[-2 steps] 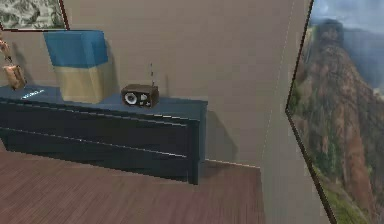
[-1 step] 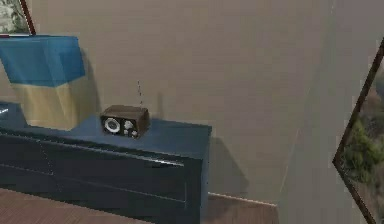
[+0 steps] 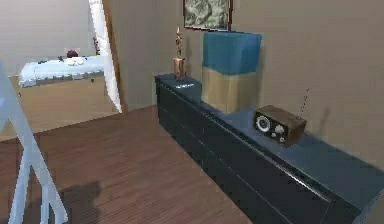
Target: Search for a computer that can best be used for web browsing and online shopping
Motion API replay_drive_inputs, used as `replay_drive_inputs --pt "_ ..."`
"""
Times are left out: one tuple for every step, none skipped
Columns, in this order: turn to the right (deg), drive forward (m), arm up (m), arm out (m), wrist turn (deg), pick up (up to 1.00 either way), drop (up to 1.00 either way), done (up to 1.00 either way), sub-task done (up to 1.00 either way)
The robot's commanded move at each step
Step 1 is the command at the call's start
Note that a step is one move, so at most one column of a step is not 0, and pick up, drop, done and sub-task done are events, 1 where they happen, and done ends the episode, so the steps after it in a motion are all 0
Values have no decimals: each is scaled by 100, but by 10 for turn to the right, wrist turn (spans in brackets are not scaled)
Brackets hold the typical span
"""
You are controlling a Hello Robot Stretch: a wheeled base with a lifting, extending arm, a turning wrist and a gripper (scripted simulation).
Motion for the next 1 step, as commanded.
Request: replay_drive_inputs --pt "-450 0 0 0 0 0 0 0 0"
